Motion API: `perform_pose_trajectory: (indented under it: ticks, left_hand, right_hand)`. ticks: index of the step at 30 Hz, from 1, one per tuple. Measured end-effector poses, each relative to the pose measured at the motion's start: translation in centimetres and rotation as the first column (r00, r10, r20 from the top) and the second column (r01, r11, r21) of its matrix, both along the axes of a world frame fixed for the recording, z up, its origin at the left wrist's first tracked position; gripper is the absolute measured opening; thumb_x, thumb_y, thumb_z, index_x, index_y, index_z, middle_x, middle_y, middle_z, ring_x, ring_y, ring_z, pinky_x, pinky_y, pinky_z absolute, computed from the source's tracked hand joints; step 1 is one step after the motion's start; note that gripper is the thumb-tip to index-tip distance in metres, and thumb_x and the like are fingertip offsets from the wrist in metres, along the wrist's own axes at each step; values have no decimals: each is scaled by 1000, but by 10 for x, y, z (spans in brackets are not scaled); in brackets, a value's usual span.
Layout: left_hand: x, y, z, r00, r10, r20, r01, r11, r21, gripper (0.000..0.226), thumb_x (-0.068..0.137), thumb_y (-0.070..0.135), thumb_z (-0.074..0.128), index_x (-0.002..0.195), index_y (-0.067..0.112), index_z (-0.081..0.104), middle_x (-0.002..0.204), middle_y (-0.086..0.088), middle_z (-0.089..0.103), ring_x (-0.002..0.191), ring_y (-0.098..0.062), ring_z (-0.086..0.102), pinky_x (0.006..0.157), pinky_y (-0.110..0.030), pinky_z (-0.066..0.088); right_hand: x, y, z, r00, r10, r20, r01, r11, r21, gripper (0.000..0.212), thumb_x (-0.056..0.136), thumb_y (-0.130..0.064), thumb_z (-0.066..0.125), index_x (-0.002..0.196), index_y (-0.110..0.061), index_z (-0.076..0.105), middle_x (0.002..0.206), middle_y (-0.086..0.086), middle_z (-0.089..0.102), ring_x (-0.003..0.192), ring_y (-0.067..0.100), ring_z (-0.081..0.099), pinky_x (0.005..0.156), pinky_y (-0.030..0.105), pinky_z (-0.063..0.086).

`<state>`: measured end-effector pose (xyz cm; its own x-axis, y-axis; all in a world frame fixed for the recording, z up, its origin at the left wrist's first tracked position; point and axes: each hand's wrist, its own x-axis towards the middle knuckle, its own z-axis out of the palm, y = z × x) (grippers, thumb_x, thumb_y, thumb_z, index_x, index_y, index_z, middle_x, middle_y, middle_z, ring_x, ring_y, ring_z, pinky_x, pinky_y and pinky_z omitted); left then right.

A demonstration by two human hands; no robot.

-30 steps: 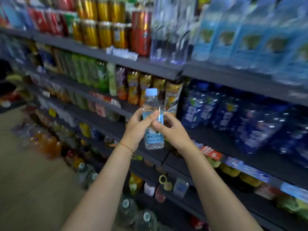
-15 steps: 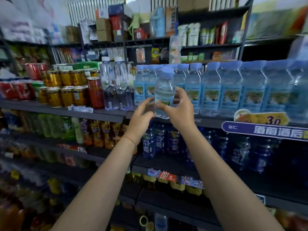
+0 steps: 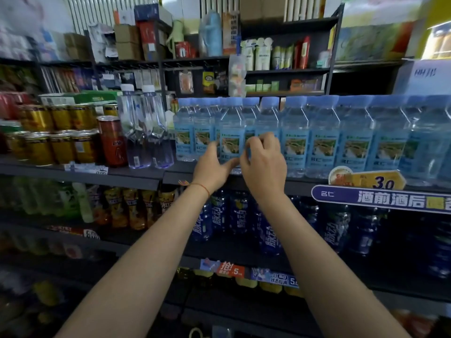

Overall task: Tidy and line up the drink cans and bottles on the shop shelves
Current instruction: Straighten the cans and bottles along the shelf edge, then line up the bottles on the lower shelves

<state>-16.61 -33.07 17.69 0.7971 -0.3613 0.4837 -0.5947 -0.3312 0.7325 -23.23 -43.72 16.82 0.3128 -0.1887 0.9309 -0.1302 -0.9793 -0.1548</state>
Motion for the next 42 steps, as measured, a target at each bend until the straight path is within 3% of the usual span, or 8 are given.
perform_pose_trajectory:
  ticks: [6, 17, 25, 28, 30, 34, 38, 42]
  left_hand:
    - [-3, -14, -5, 1000, -1, -27, 0, 1000, -25, 74, 85, 45, 73, 141, 16, 34, 143, -8, 49, 131, -26, 47, 99, -38, 42]
    - [-16, -25, -8, 994, 97, 49, -99, 995, 28, 61, 92, 43, 63, 136, 11, 35, 138, -13, 51, 123, -31, 51, 95, -40, 45]
    - [-13, -4, -18, 998, 54, -19, -52, 995, 82, 70, 94, 34, 59, 153, 23, 24, 146, -3, 49, 126, -23, 51, 107, -43, 41]
    - [-19, 28, -28, 995, 67, 71, -67, 998, 6, 51, 94, 22, 57, 143, 23, 44, 133, 0, 57, 117, -14, 53, 103, -33, 43]
    - [-22, 60, -41, 971, 168, 172, -155, 984, -88, 23, 90, 15, 56, 109, 23, 67, 110, 2, 64, 97, -7, 57, 91, -23, 48]
    - [-8, 146, -80, 974, 189, -126, -203, 974, -104, 20, 93, 19, 52, 82, 24, 68, 68, 4, 67, 61, -12, 63, 62, -29, 52]
    - [20, 246, -135, 867, 127, -482, 50, 940, 337, 20, 98, 30, 51, 97, 20, 69, 86, 2, 69, 73, -14, 66, 59, -25, 48]
    - [58, 361, -201, 732, 181, -657, -3, 965, 262, 23, 100, 33, 51, 107, 17, 66, 89, -2, 71, 70, -14, 68, 61, -28, 53]
  right_hand:
    - [-8, -27, -28, 987, -160, -32, 154, 976, -153, 39, 85, -11, 62, 124, -12, 59, 136, 15, 53, 128, 34, 38, 102, 49, 38]
    - [-27, -23, -46, 962, -71, -264, 41, 992, -117, 52, 94, -10, 48, 145, -5, 43, 161, 17, 24, 149, 35, 22, 121, 48, 18]
    - [-30, -5, -42, 976, 8, -219, -8, 1000, 3, 40, 88, -9, 50, 127, -2, 58, 152, 22, 38, 143, 40, 33, 117, 53, 26]
    - [-24, 17, -48, 997, 40, -61, -38, 999, 29, 25, 82, -11, 51, 103, -5, 64, 117, 19, 61, 108, 38, 58, 92, 48, 44]
    - [-18, 38, -56, 985, 165, -47, -163, 985, 50, 15, 85, -11, 49, 90, -7, 62, 89, 10, 62, 80, 31, 58, 69, 36, 41]
    - [7, 99, -80, 850, 453, -268, -375, 879, 296, 12, 94, -13, 49, 91, -9, 60, 64, 4, 58, 55, 27, 53, 45, 33, 34]
    - [53, 180, -116, 558, 628, -542, -336, 768, 545, 17, 96, -16, 49, 95, -12, 65, 84, 6, 67, 74, 24, 61, 64, 40, 52]
    - [107, 281, -178, 246, 721, -648, -206, 692, 692, 25, 99, -19, 48, 95, -3, 67, 91, 14, 69, 84, 30, 65, 68, 35, 51]
